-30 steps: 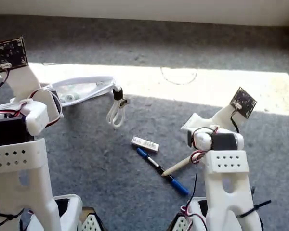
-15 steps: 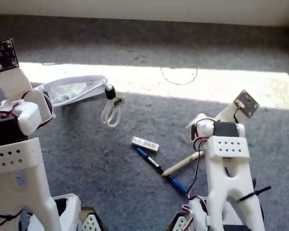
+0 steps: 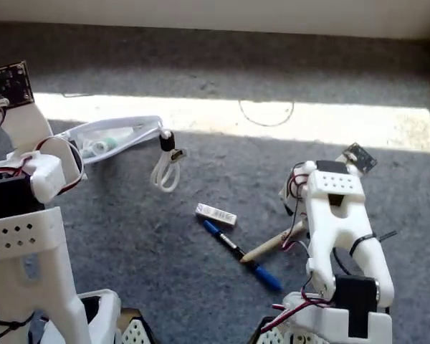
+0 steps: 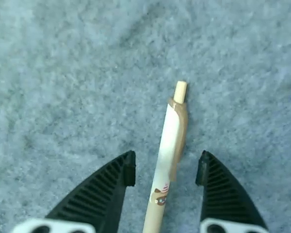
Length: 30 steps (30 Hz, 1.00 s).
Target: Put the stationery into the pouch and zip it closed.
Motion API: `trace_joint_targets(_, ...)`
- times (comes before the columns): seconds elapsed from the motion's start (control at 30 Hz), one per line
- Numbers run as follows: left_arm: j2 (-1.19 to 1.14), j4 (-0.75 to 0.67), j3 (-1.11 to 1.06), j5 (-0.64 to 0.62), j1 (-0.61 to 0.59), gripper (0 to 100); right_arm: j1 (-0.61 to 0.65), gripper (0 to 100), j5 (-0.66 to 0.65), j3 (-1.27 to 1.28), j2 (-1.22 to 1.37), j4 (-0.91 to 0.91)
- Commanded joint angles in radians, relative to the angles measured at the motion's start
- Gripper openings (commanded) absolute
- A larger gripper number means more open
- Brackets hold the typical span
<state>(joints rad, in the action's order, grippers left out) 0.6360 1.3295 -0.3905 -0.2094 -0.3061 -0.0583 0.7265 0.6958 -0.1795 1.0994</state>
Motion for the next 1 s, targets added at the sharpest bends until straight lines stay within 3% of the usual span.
trace_joint_targets(0.0, -0.021, -0.009, -0.015, 0.005, 0.019, 1, -0.042, 20.1, 0.002, -0.085, 0.030, -0.019)
trace_joint_targets(0.83, -0.022, -0.009, -0.016, 0.005, 0.019, 1, -0.048, 19.8, -0.006, -0.170, 0.194, -0.016)
trace_joint_targets(0.97, -0.022, -0.009, -0.016, 0.005, 0.019, 1, -0.048, 14.2, -0.037, -0.168, 0.194, -0.016)
